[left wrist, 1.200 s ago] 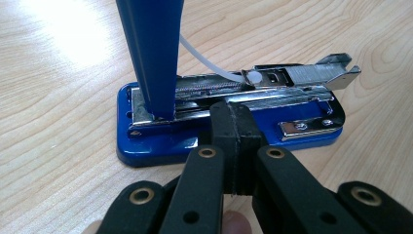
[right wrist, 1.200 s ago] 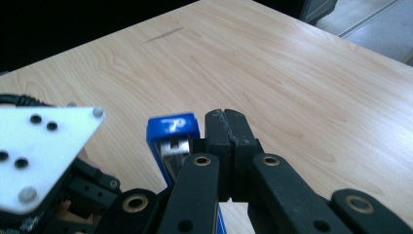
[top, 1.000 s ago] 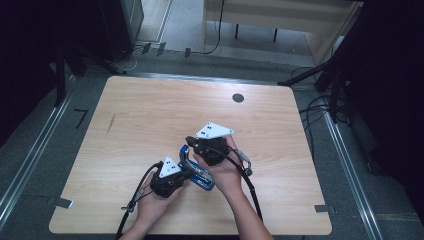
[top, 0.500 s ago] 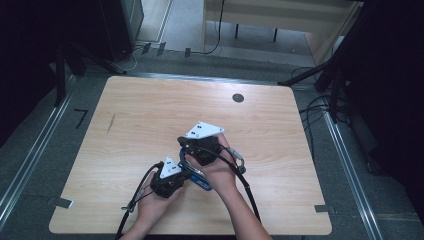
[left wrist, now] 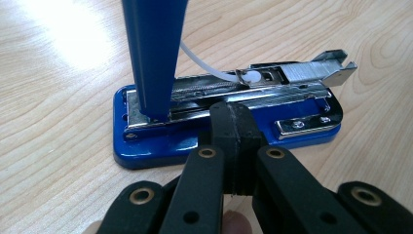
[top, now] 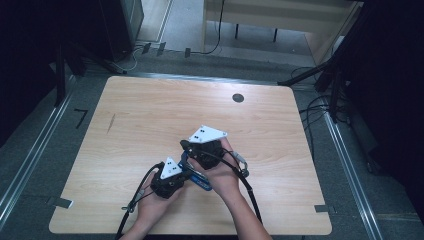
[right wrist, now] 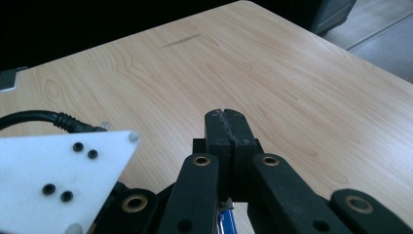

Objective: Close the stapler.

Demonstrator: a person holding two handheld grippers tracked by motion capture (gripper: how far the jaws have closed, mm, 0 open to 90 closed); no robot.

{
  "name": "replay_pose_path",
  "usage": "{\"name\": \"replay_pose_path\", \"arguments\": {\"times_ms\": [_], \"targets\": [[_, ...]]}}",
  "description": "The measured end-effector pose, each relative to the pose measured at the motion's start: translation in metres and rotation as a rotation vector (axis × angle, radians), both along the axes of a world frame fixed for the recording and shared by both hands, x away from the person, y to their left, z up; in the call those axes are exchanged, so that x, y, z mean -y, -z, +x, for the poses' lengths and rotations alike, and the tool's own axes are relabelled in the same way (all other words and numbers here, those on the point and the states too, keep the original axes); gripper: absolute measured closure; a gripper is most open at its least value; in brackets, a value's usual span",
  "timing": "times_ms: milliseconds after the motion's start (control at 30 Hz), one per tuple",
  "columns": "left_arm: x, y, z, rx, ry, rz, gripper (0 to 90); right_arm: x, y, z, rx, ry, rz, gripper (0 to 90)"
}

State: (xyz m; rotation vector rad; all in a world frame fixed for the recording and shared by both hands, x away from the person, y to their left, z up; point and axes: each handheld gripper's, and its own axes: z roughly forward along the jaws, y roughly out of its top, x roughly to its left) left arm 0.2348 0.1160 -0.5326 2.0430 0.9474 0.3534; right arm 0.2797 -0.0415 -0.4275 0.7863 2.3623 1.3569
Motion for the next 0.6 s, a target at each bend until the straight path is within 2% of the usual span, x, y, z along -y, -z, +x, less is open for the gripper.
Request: {"name": "replay_pose_path", "arguments": {"times_ms": [300, 600], "targets": [[0.001, 0.000, -0.001, 0.006, 0.013, 0.001, 90.0, 0.020, 0.008, -0.009, -0.006, 0.023, 0.006, 90.0], [0.000, 0.000, -0.002, 0.003, 0.022, 0.003, 90.0, 0.043, 0.027, -0.020, -0.024, 0.052, 0.024, 90.0]]}}
